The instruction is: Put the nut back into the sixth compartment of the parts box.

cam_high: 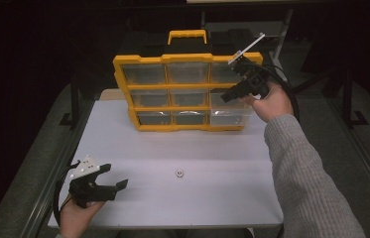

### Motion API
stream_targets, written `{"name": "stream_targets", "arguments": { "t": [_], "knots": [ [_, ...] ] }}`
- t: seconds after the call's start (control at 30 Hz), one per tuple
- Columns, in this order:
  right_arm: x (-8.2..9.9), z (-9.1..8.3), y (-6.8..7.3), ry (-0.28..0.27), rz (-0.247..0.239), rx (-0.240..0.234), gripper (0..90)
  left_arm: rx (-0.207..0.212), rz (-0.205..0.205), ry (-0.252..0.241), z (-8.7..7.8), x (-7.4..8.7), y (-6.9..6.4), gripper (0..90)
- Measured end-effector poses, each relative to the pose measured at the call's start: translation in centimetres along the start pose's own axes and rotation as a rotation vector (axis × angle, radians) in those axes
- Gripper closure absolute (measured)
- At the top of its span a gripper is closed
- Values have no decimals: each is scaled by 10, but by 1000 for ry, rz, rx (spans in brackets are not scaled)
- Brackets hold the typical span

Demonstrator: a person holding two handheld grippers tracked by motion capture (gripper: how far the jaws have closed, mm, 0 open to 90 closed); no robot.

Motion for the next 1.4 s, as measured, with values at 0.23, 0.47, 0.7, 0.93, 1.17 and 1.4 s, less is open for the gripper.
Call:
{"name": "stream_targets", "arguments": {
  "t": [0.23,0.47,0.7,0.93,1.17,1.4],
  "knots": [
    [8,17,-8,28,18,8,689,1,-5,4,0,0,0,163],
    [13,27,-16,43,38,10,678,7,-11,6,-1,0,0,163],
    [13,23,-16,29,43,5,644,6,-9,6,-1,1,1,163],
    [12,7,-4,-4,20,-11,636,11,-20,-6,-2,0,1,163],
    [14,-5,21,-29,-39,-47,605,15,-18,-9,-1,-1,0,160],
    [22,4,44,-44,-96,-95,574,11,-11,1,0,0,1,160]
  ]
}}
Point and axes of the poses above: each handheld gripper's, and its own axes: z roughly forward along the jaws, x roughly out of its underside, y roughly to its left, the point moved 4 cm from there along z, roughly forward along the jaws, and after that the axes turned 4 degrees about -x, right-handed, at the moved point
